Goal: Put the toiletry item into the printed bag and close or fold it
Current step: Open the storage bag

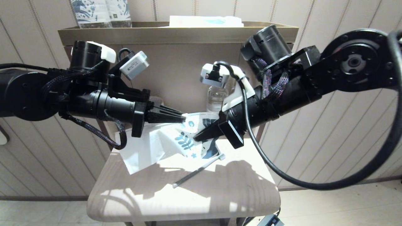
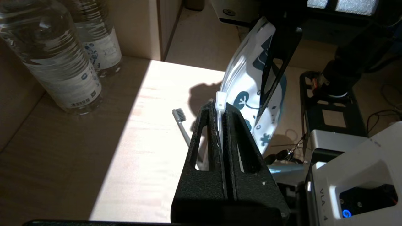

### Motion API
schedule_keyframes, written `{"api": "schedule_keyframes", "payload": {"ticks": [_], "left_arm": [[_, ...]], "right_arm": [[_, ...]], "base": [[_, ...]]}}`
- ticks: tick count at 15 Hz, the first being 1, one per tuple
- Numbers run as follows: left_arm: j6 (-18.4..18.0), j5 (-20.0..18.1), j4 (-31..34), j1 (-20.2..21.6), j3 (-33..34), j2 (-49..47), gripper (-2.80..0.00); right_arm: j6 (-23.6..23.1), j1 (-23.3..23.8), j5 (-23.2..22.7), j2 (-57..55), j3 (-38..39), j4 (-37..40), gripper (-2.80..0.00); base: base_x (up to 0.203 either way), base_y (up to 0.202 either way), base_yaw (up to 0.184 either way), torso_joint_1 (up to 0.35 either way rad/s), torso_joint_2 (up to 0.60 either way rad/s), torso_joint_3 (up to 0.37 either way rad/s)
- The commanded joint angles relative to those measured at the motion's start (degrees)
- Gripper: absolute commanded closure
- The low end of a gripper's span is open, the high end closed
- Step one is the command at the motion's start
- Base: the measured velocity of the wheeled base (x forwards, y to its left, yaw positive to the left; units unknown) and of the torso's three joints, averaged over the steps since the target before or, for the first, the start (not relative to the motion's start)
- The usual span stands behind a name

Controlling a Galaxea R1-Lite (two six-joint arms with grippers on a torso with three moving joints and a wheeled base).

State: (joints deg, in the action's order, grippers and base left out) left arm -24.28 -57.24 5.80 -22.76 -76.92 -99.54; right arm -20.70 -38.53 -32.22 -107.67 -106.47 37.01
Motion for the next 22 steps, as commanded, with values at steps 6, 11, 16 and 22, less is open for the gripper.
{"api": "schedule_keyframes", "payload": {"ticks": [6,11,16,22], "left_arm": [[-0.15,-1.91,0.0,0.0,0.02,-0.17,0.0],[-0.24,-1.82,0.0,0.0,-0.05,-0.4,0.0],[-0.33,-1.82,-0.02,0.0,-0.07,-0.4,0.0],[-1.21,-1.73,0.0,0.0,0.11,-0.48,0.0]], "right_arm": [[-0.14,-0.14,-0.12,-0.79,0.04,0.16,0.0],[-0.22,0.92,-0.12,-0.18,1.21,0.25,0.0],[-0.31,2.32,-0.12,1.02,2.66,0.16,0.0],[-0.31,3.03,-0.21,2.37,3.55,0.16,0.0]], "base": [[0.0,0.0,0.0,0.0,0.0,0.0],[0.0,0.0,0.0,0.0,0.0,0.0],[0.0,0.0,0.0,0.0,0.0,0.0],[0.0,0.0,0.0,0.0,0.0,0.0]]}}
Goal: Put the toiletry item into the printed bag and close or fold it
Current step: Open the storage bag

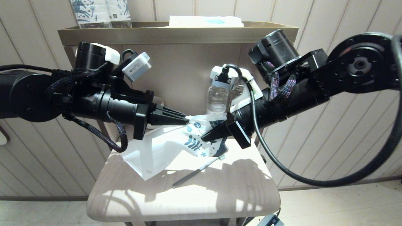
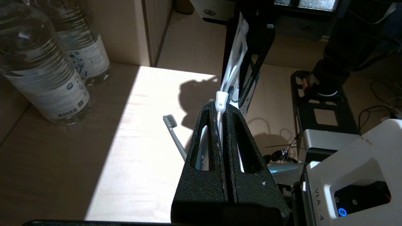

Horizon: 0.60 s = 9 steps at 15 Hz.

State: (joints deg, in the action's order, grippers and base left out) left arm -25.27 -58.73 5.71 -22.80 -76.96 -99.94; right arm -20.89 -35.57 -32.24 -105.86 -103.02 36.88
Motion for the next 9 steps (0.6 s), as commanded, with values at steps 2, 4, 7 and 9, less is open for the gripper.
{"api": "schedule_keyframes", "payload": {"ticks": [2,4,7,9], "left_arm": [[-0.3,-0.24,0.1,0.03,0.31,-0.08,0.0],[-0.39,-0.06,0.1,0.03,0.49,-0.17,0.0],[-0.47,-0.06,0.01,0.03,0.41,-0.61,0.0],[-0.39,-0.06,-0.61,0.03,0.41,-0.61,0.0]], "right_arm": [[-0.11,0.06,-0.19,0.72,0.1,0.3,0.0],[-0.11,0.13,-0.19,0.99,0.01,0.3,0.0],[-0.14,1.0,-0.36,1.36,0.08,0.3,0.0],[-0.19,1.37,-0.45,1.8,0.27,0.31,0.0]], "base": [[0.0,0.0,0.0,0.0,0.0,0.0],[0.0,0.0,0.0,0.0,0.0,0.0],[0.0,0.0,0.0,0.0,0.0,0.0],[0.0,0.0,0.0,0.0,0.0,0.0]]}}
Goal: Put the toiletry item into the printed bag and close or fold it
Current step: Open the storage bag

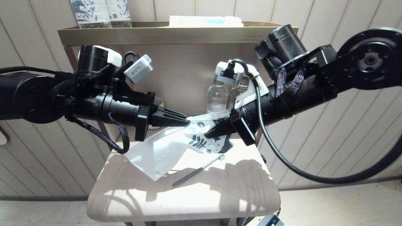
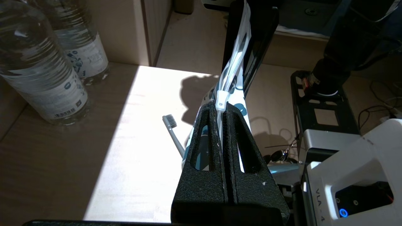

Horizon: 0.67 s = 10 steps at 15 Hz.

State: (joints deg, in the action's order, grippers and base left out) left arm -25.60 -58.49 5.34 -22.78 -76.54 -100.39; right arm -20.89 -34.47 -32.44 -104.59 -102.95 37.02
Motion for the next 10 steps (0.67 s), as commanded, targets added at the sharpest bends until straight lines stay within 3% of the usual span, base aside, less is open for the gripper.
{"api": "schedule_keyframes", "payload": {"ticks": [1,10], "left_arm": [[-0.09,-0.31,-0.5,0.02,0.08,-0.41,0.0],[-1.03,-0.17,-0.5,0.02,-0.01,-0.95,0.0]], "right_arm": [[-0.2,0.46,-0.26,0.61,0.29,0.16,0.0],[-0.29,3.25,-0.64,3.29,2.03,0.14,0.0]], "base": [[0.0,0.0,0.0,0.0,0.0,0.0],[0.0,0.0,0.0,0.0,0.0,0.0]]}}
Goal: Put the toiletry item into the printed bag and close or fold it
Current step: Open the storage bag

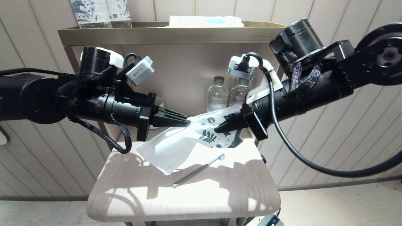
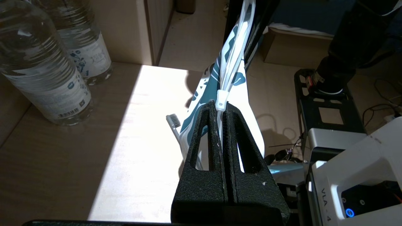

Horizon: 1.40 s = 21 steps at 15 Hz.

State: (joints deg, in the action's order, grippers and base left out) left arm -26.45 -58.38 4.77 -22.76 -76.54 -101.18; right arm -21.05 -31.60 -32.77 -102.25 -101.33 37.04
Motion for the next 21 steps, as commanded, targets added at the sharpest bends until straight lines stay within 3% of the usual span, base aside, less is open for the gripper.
{"api": "schedule_keyframes", "payload": {"ticks": [1,21], "left_arm": [[-0.18,-0.24,-0.02,0.0,-0.01,-0.33,0.0],[-0.88,0.11,-0.02,0.08,-0.7,-2.2,0.0]], "right_arm": [[-0.19,1.04,-0.48,1.49,0.93,-0.03,0.0],[-0.13,9.02,-3.98,8.91,6.76,-2.67,0.0]], "base": [[0.0,0.0,0.0,0.0,0.0,0.0],[0.0,0.0,0.0,0.0,0.0,0.0]]}}
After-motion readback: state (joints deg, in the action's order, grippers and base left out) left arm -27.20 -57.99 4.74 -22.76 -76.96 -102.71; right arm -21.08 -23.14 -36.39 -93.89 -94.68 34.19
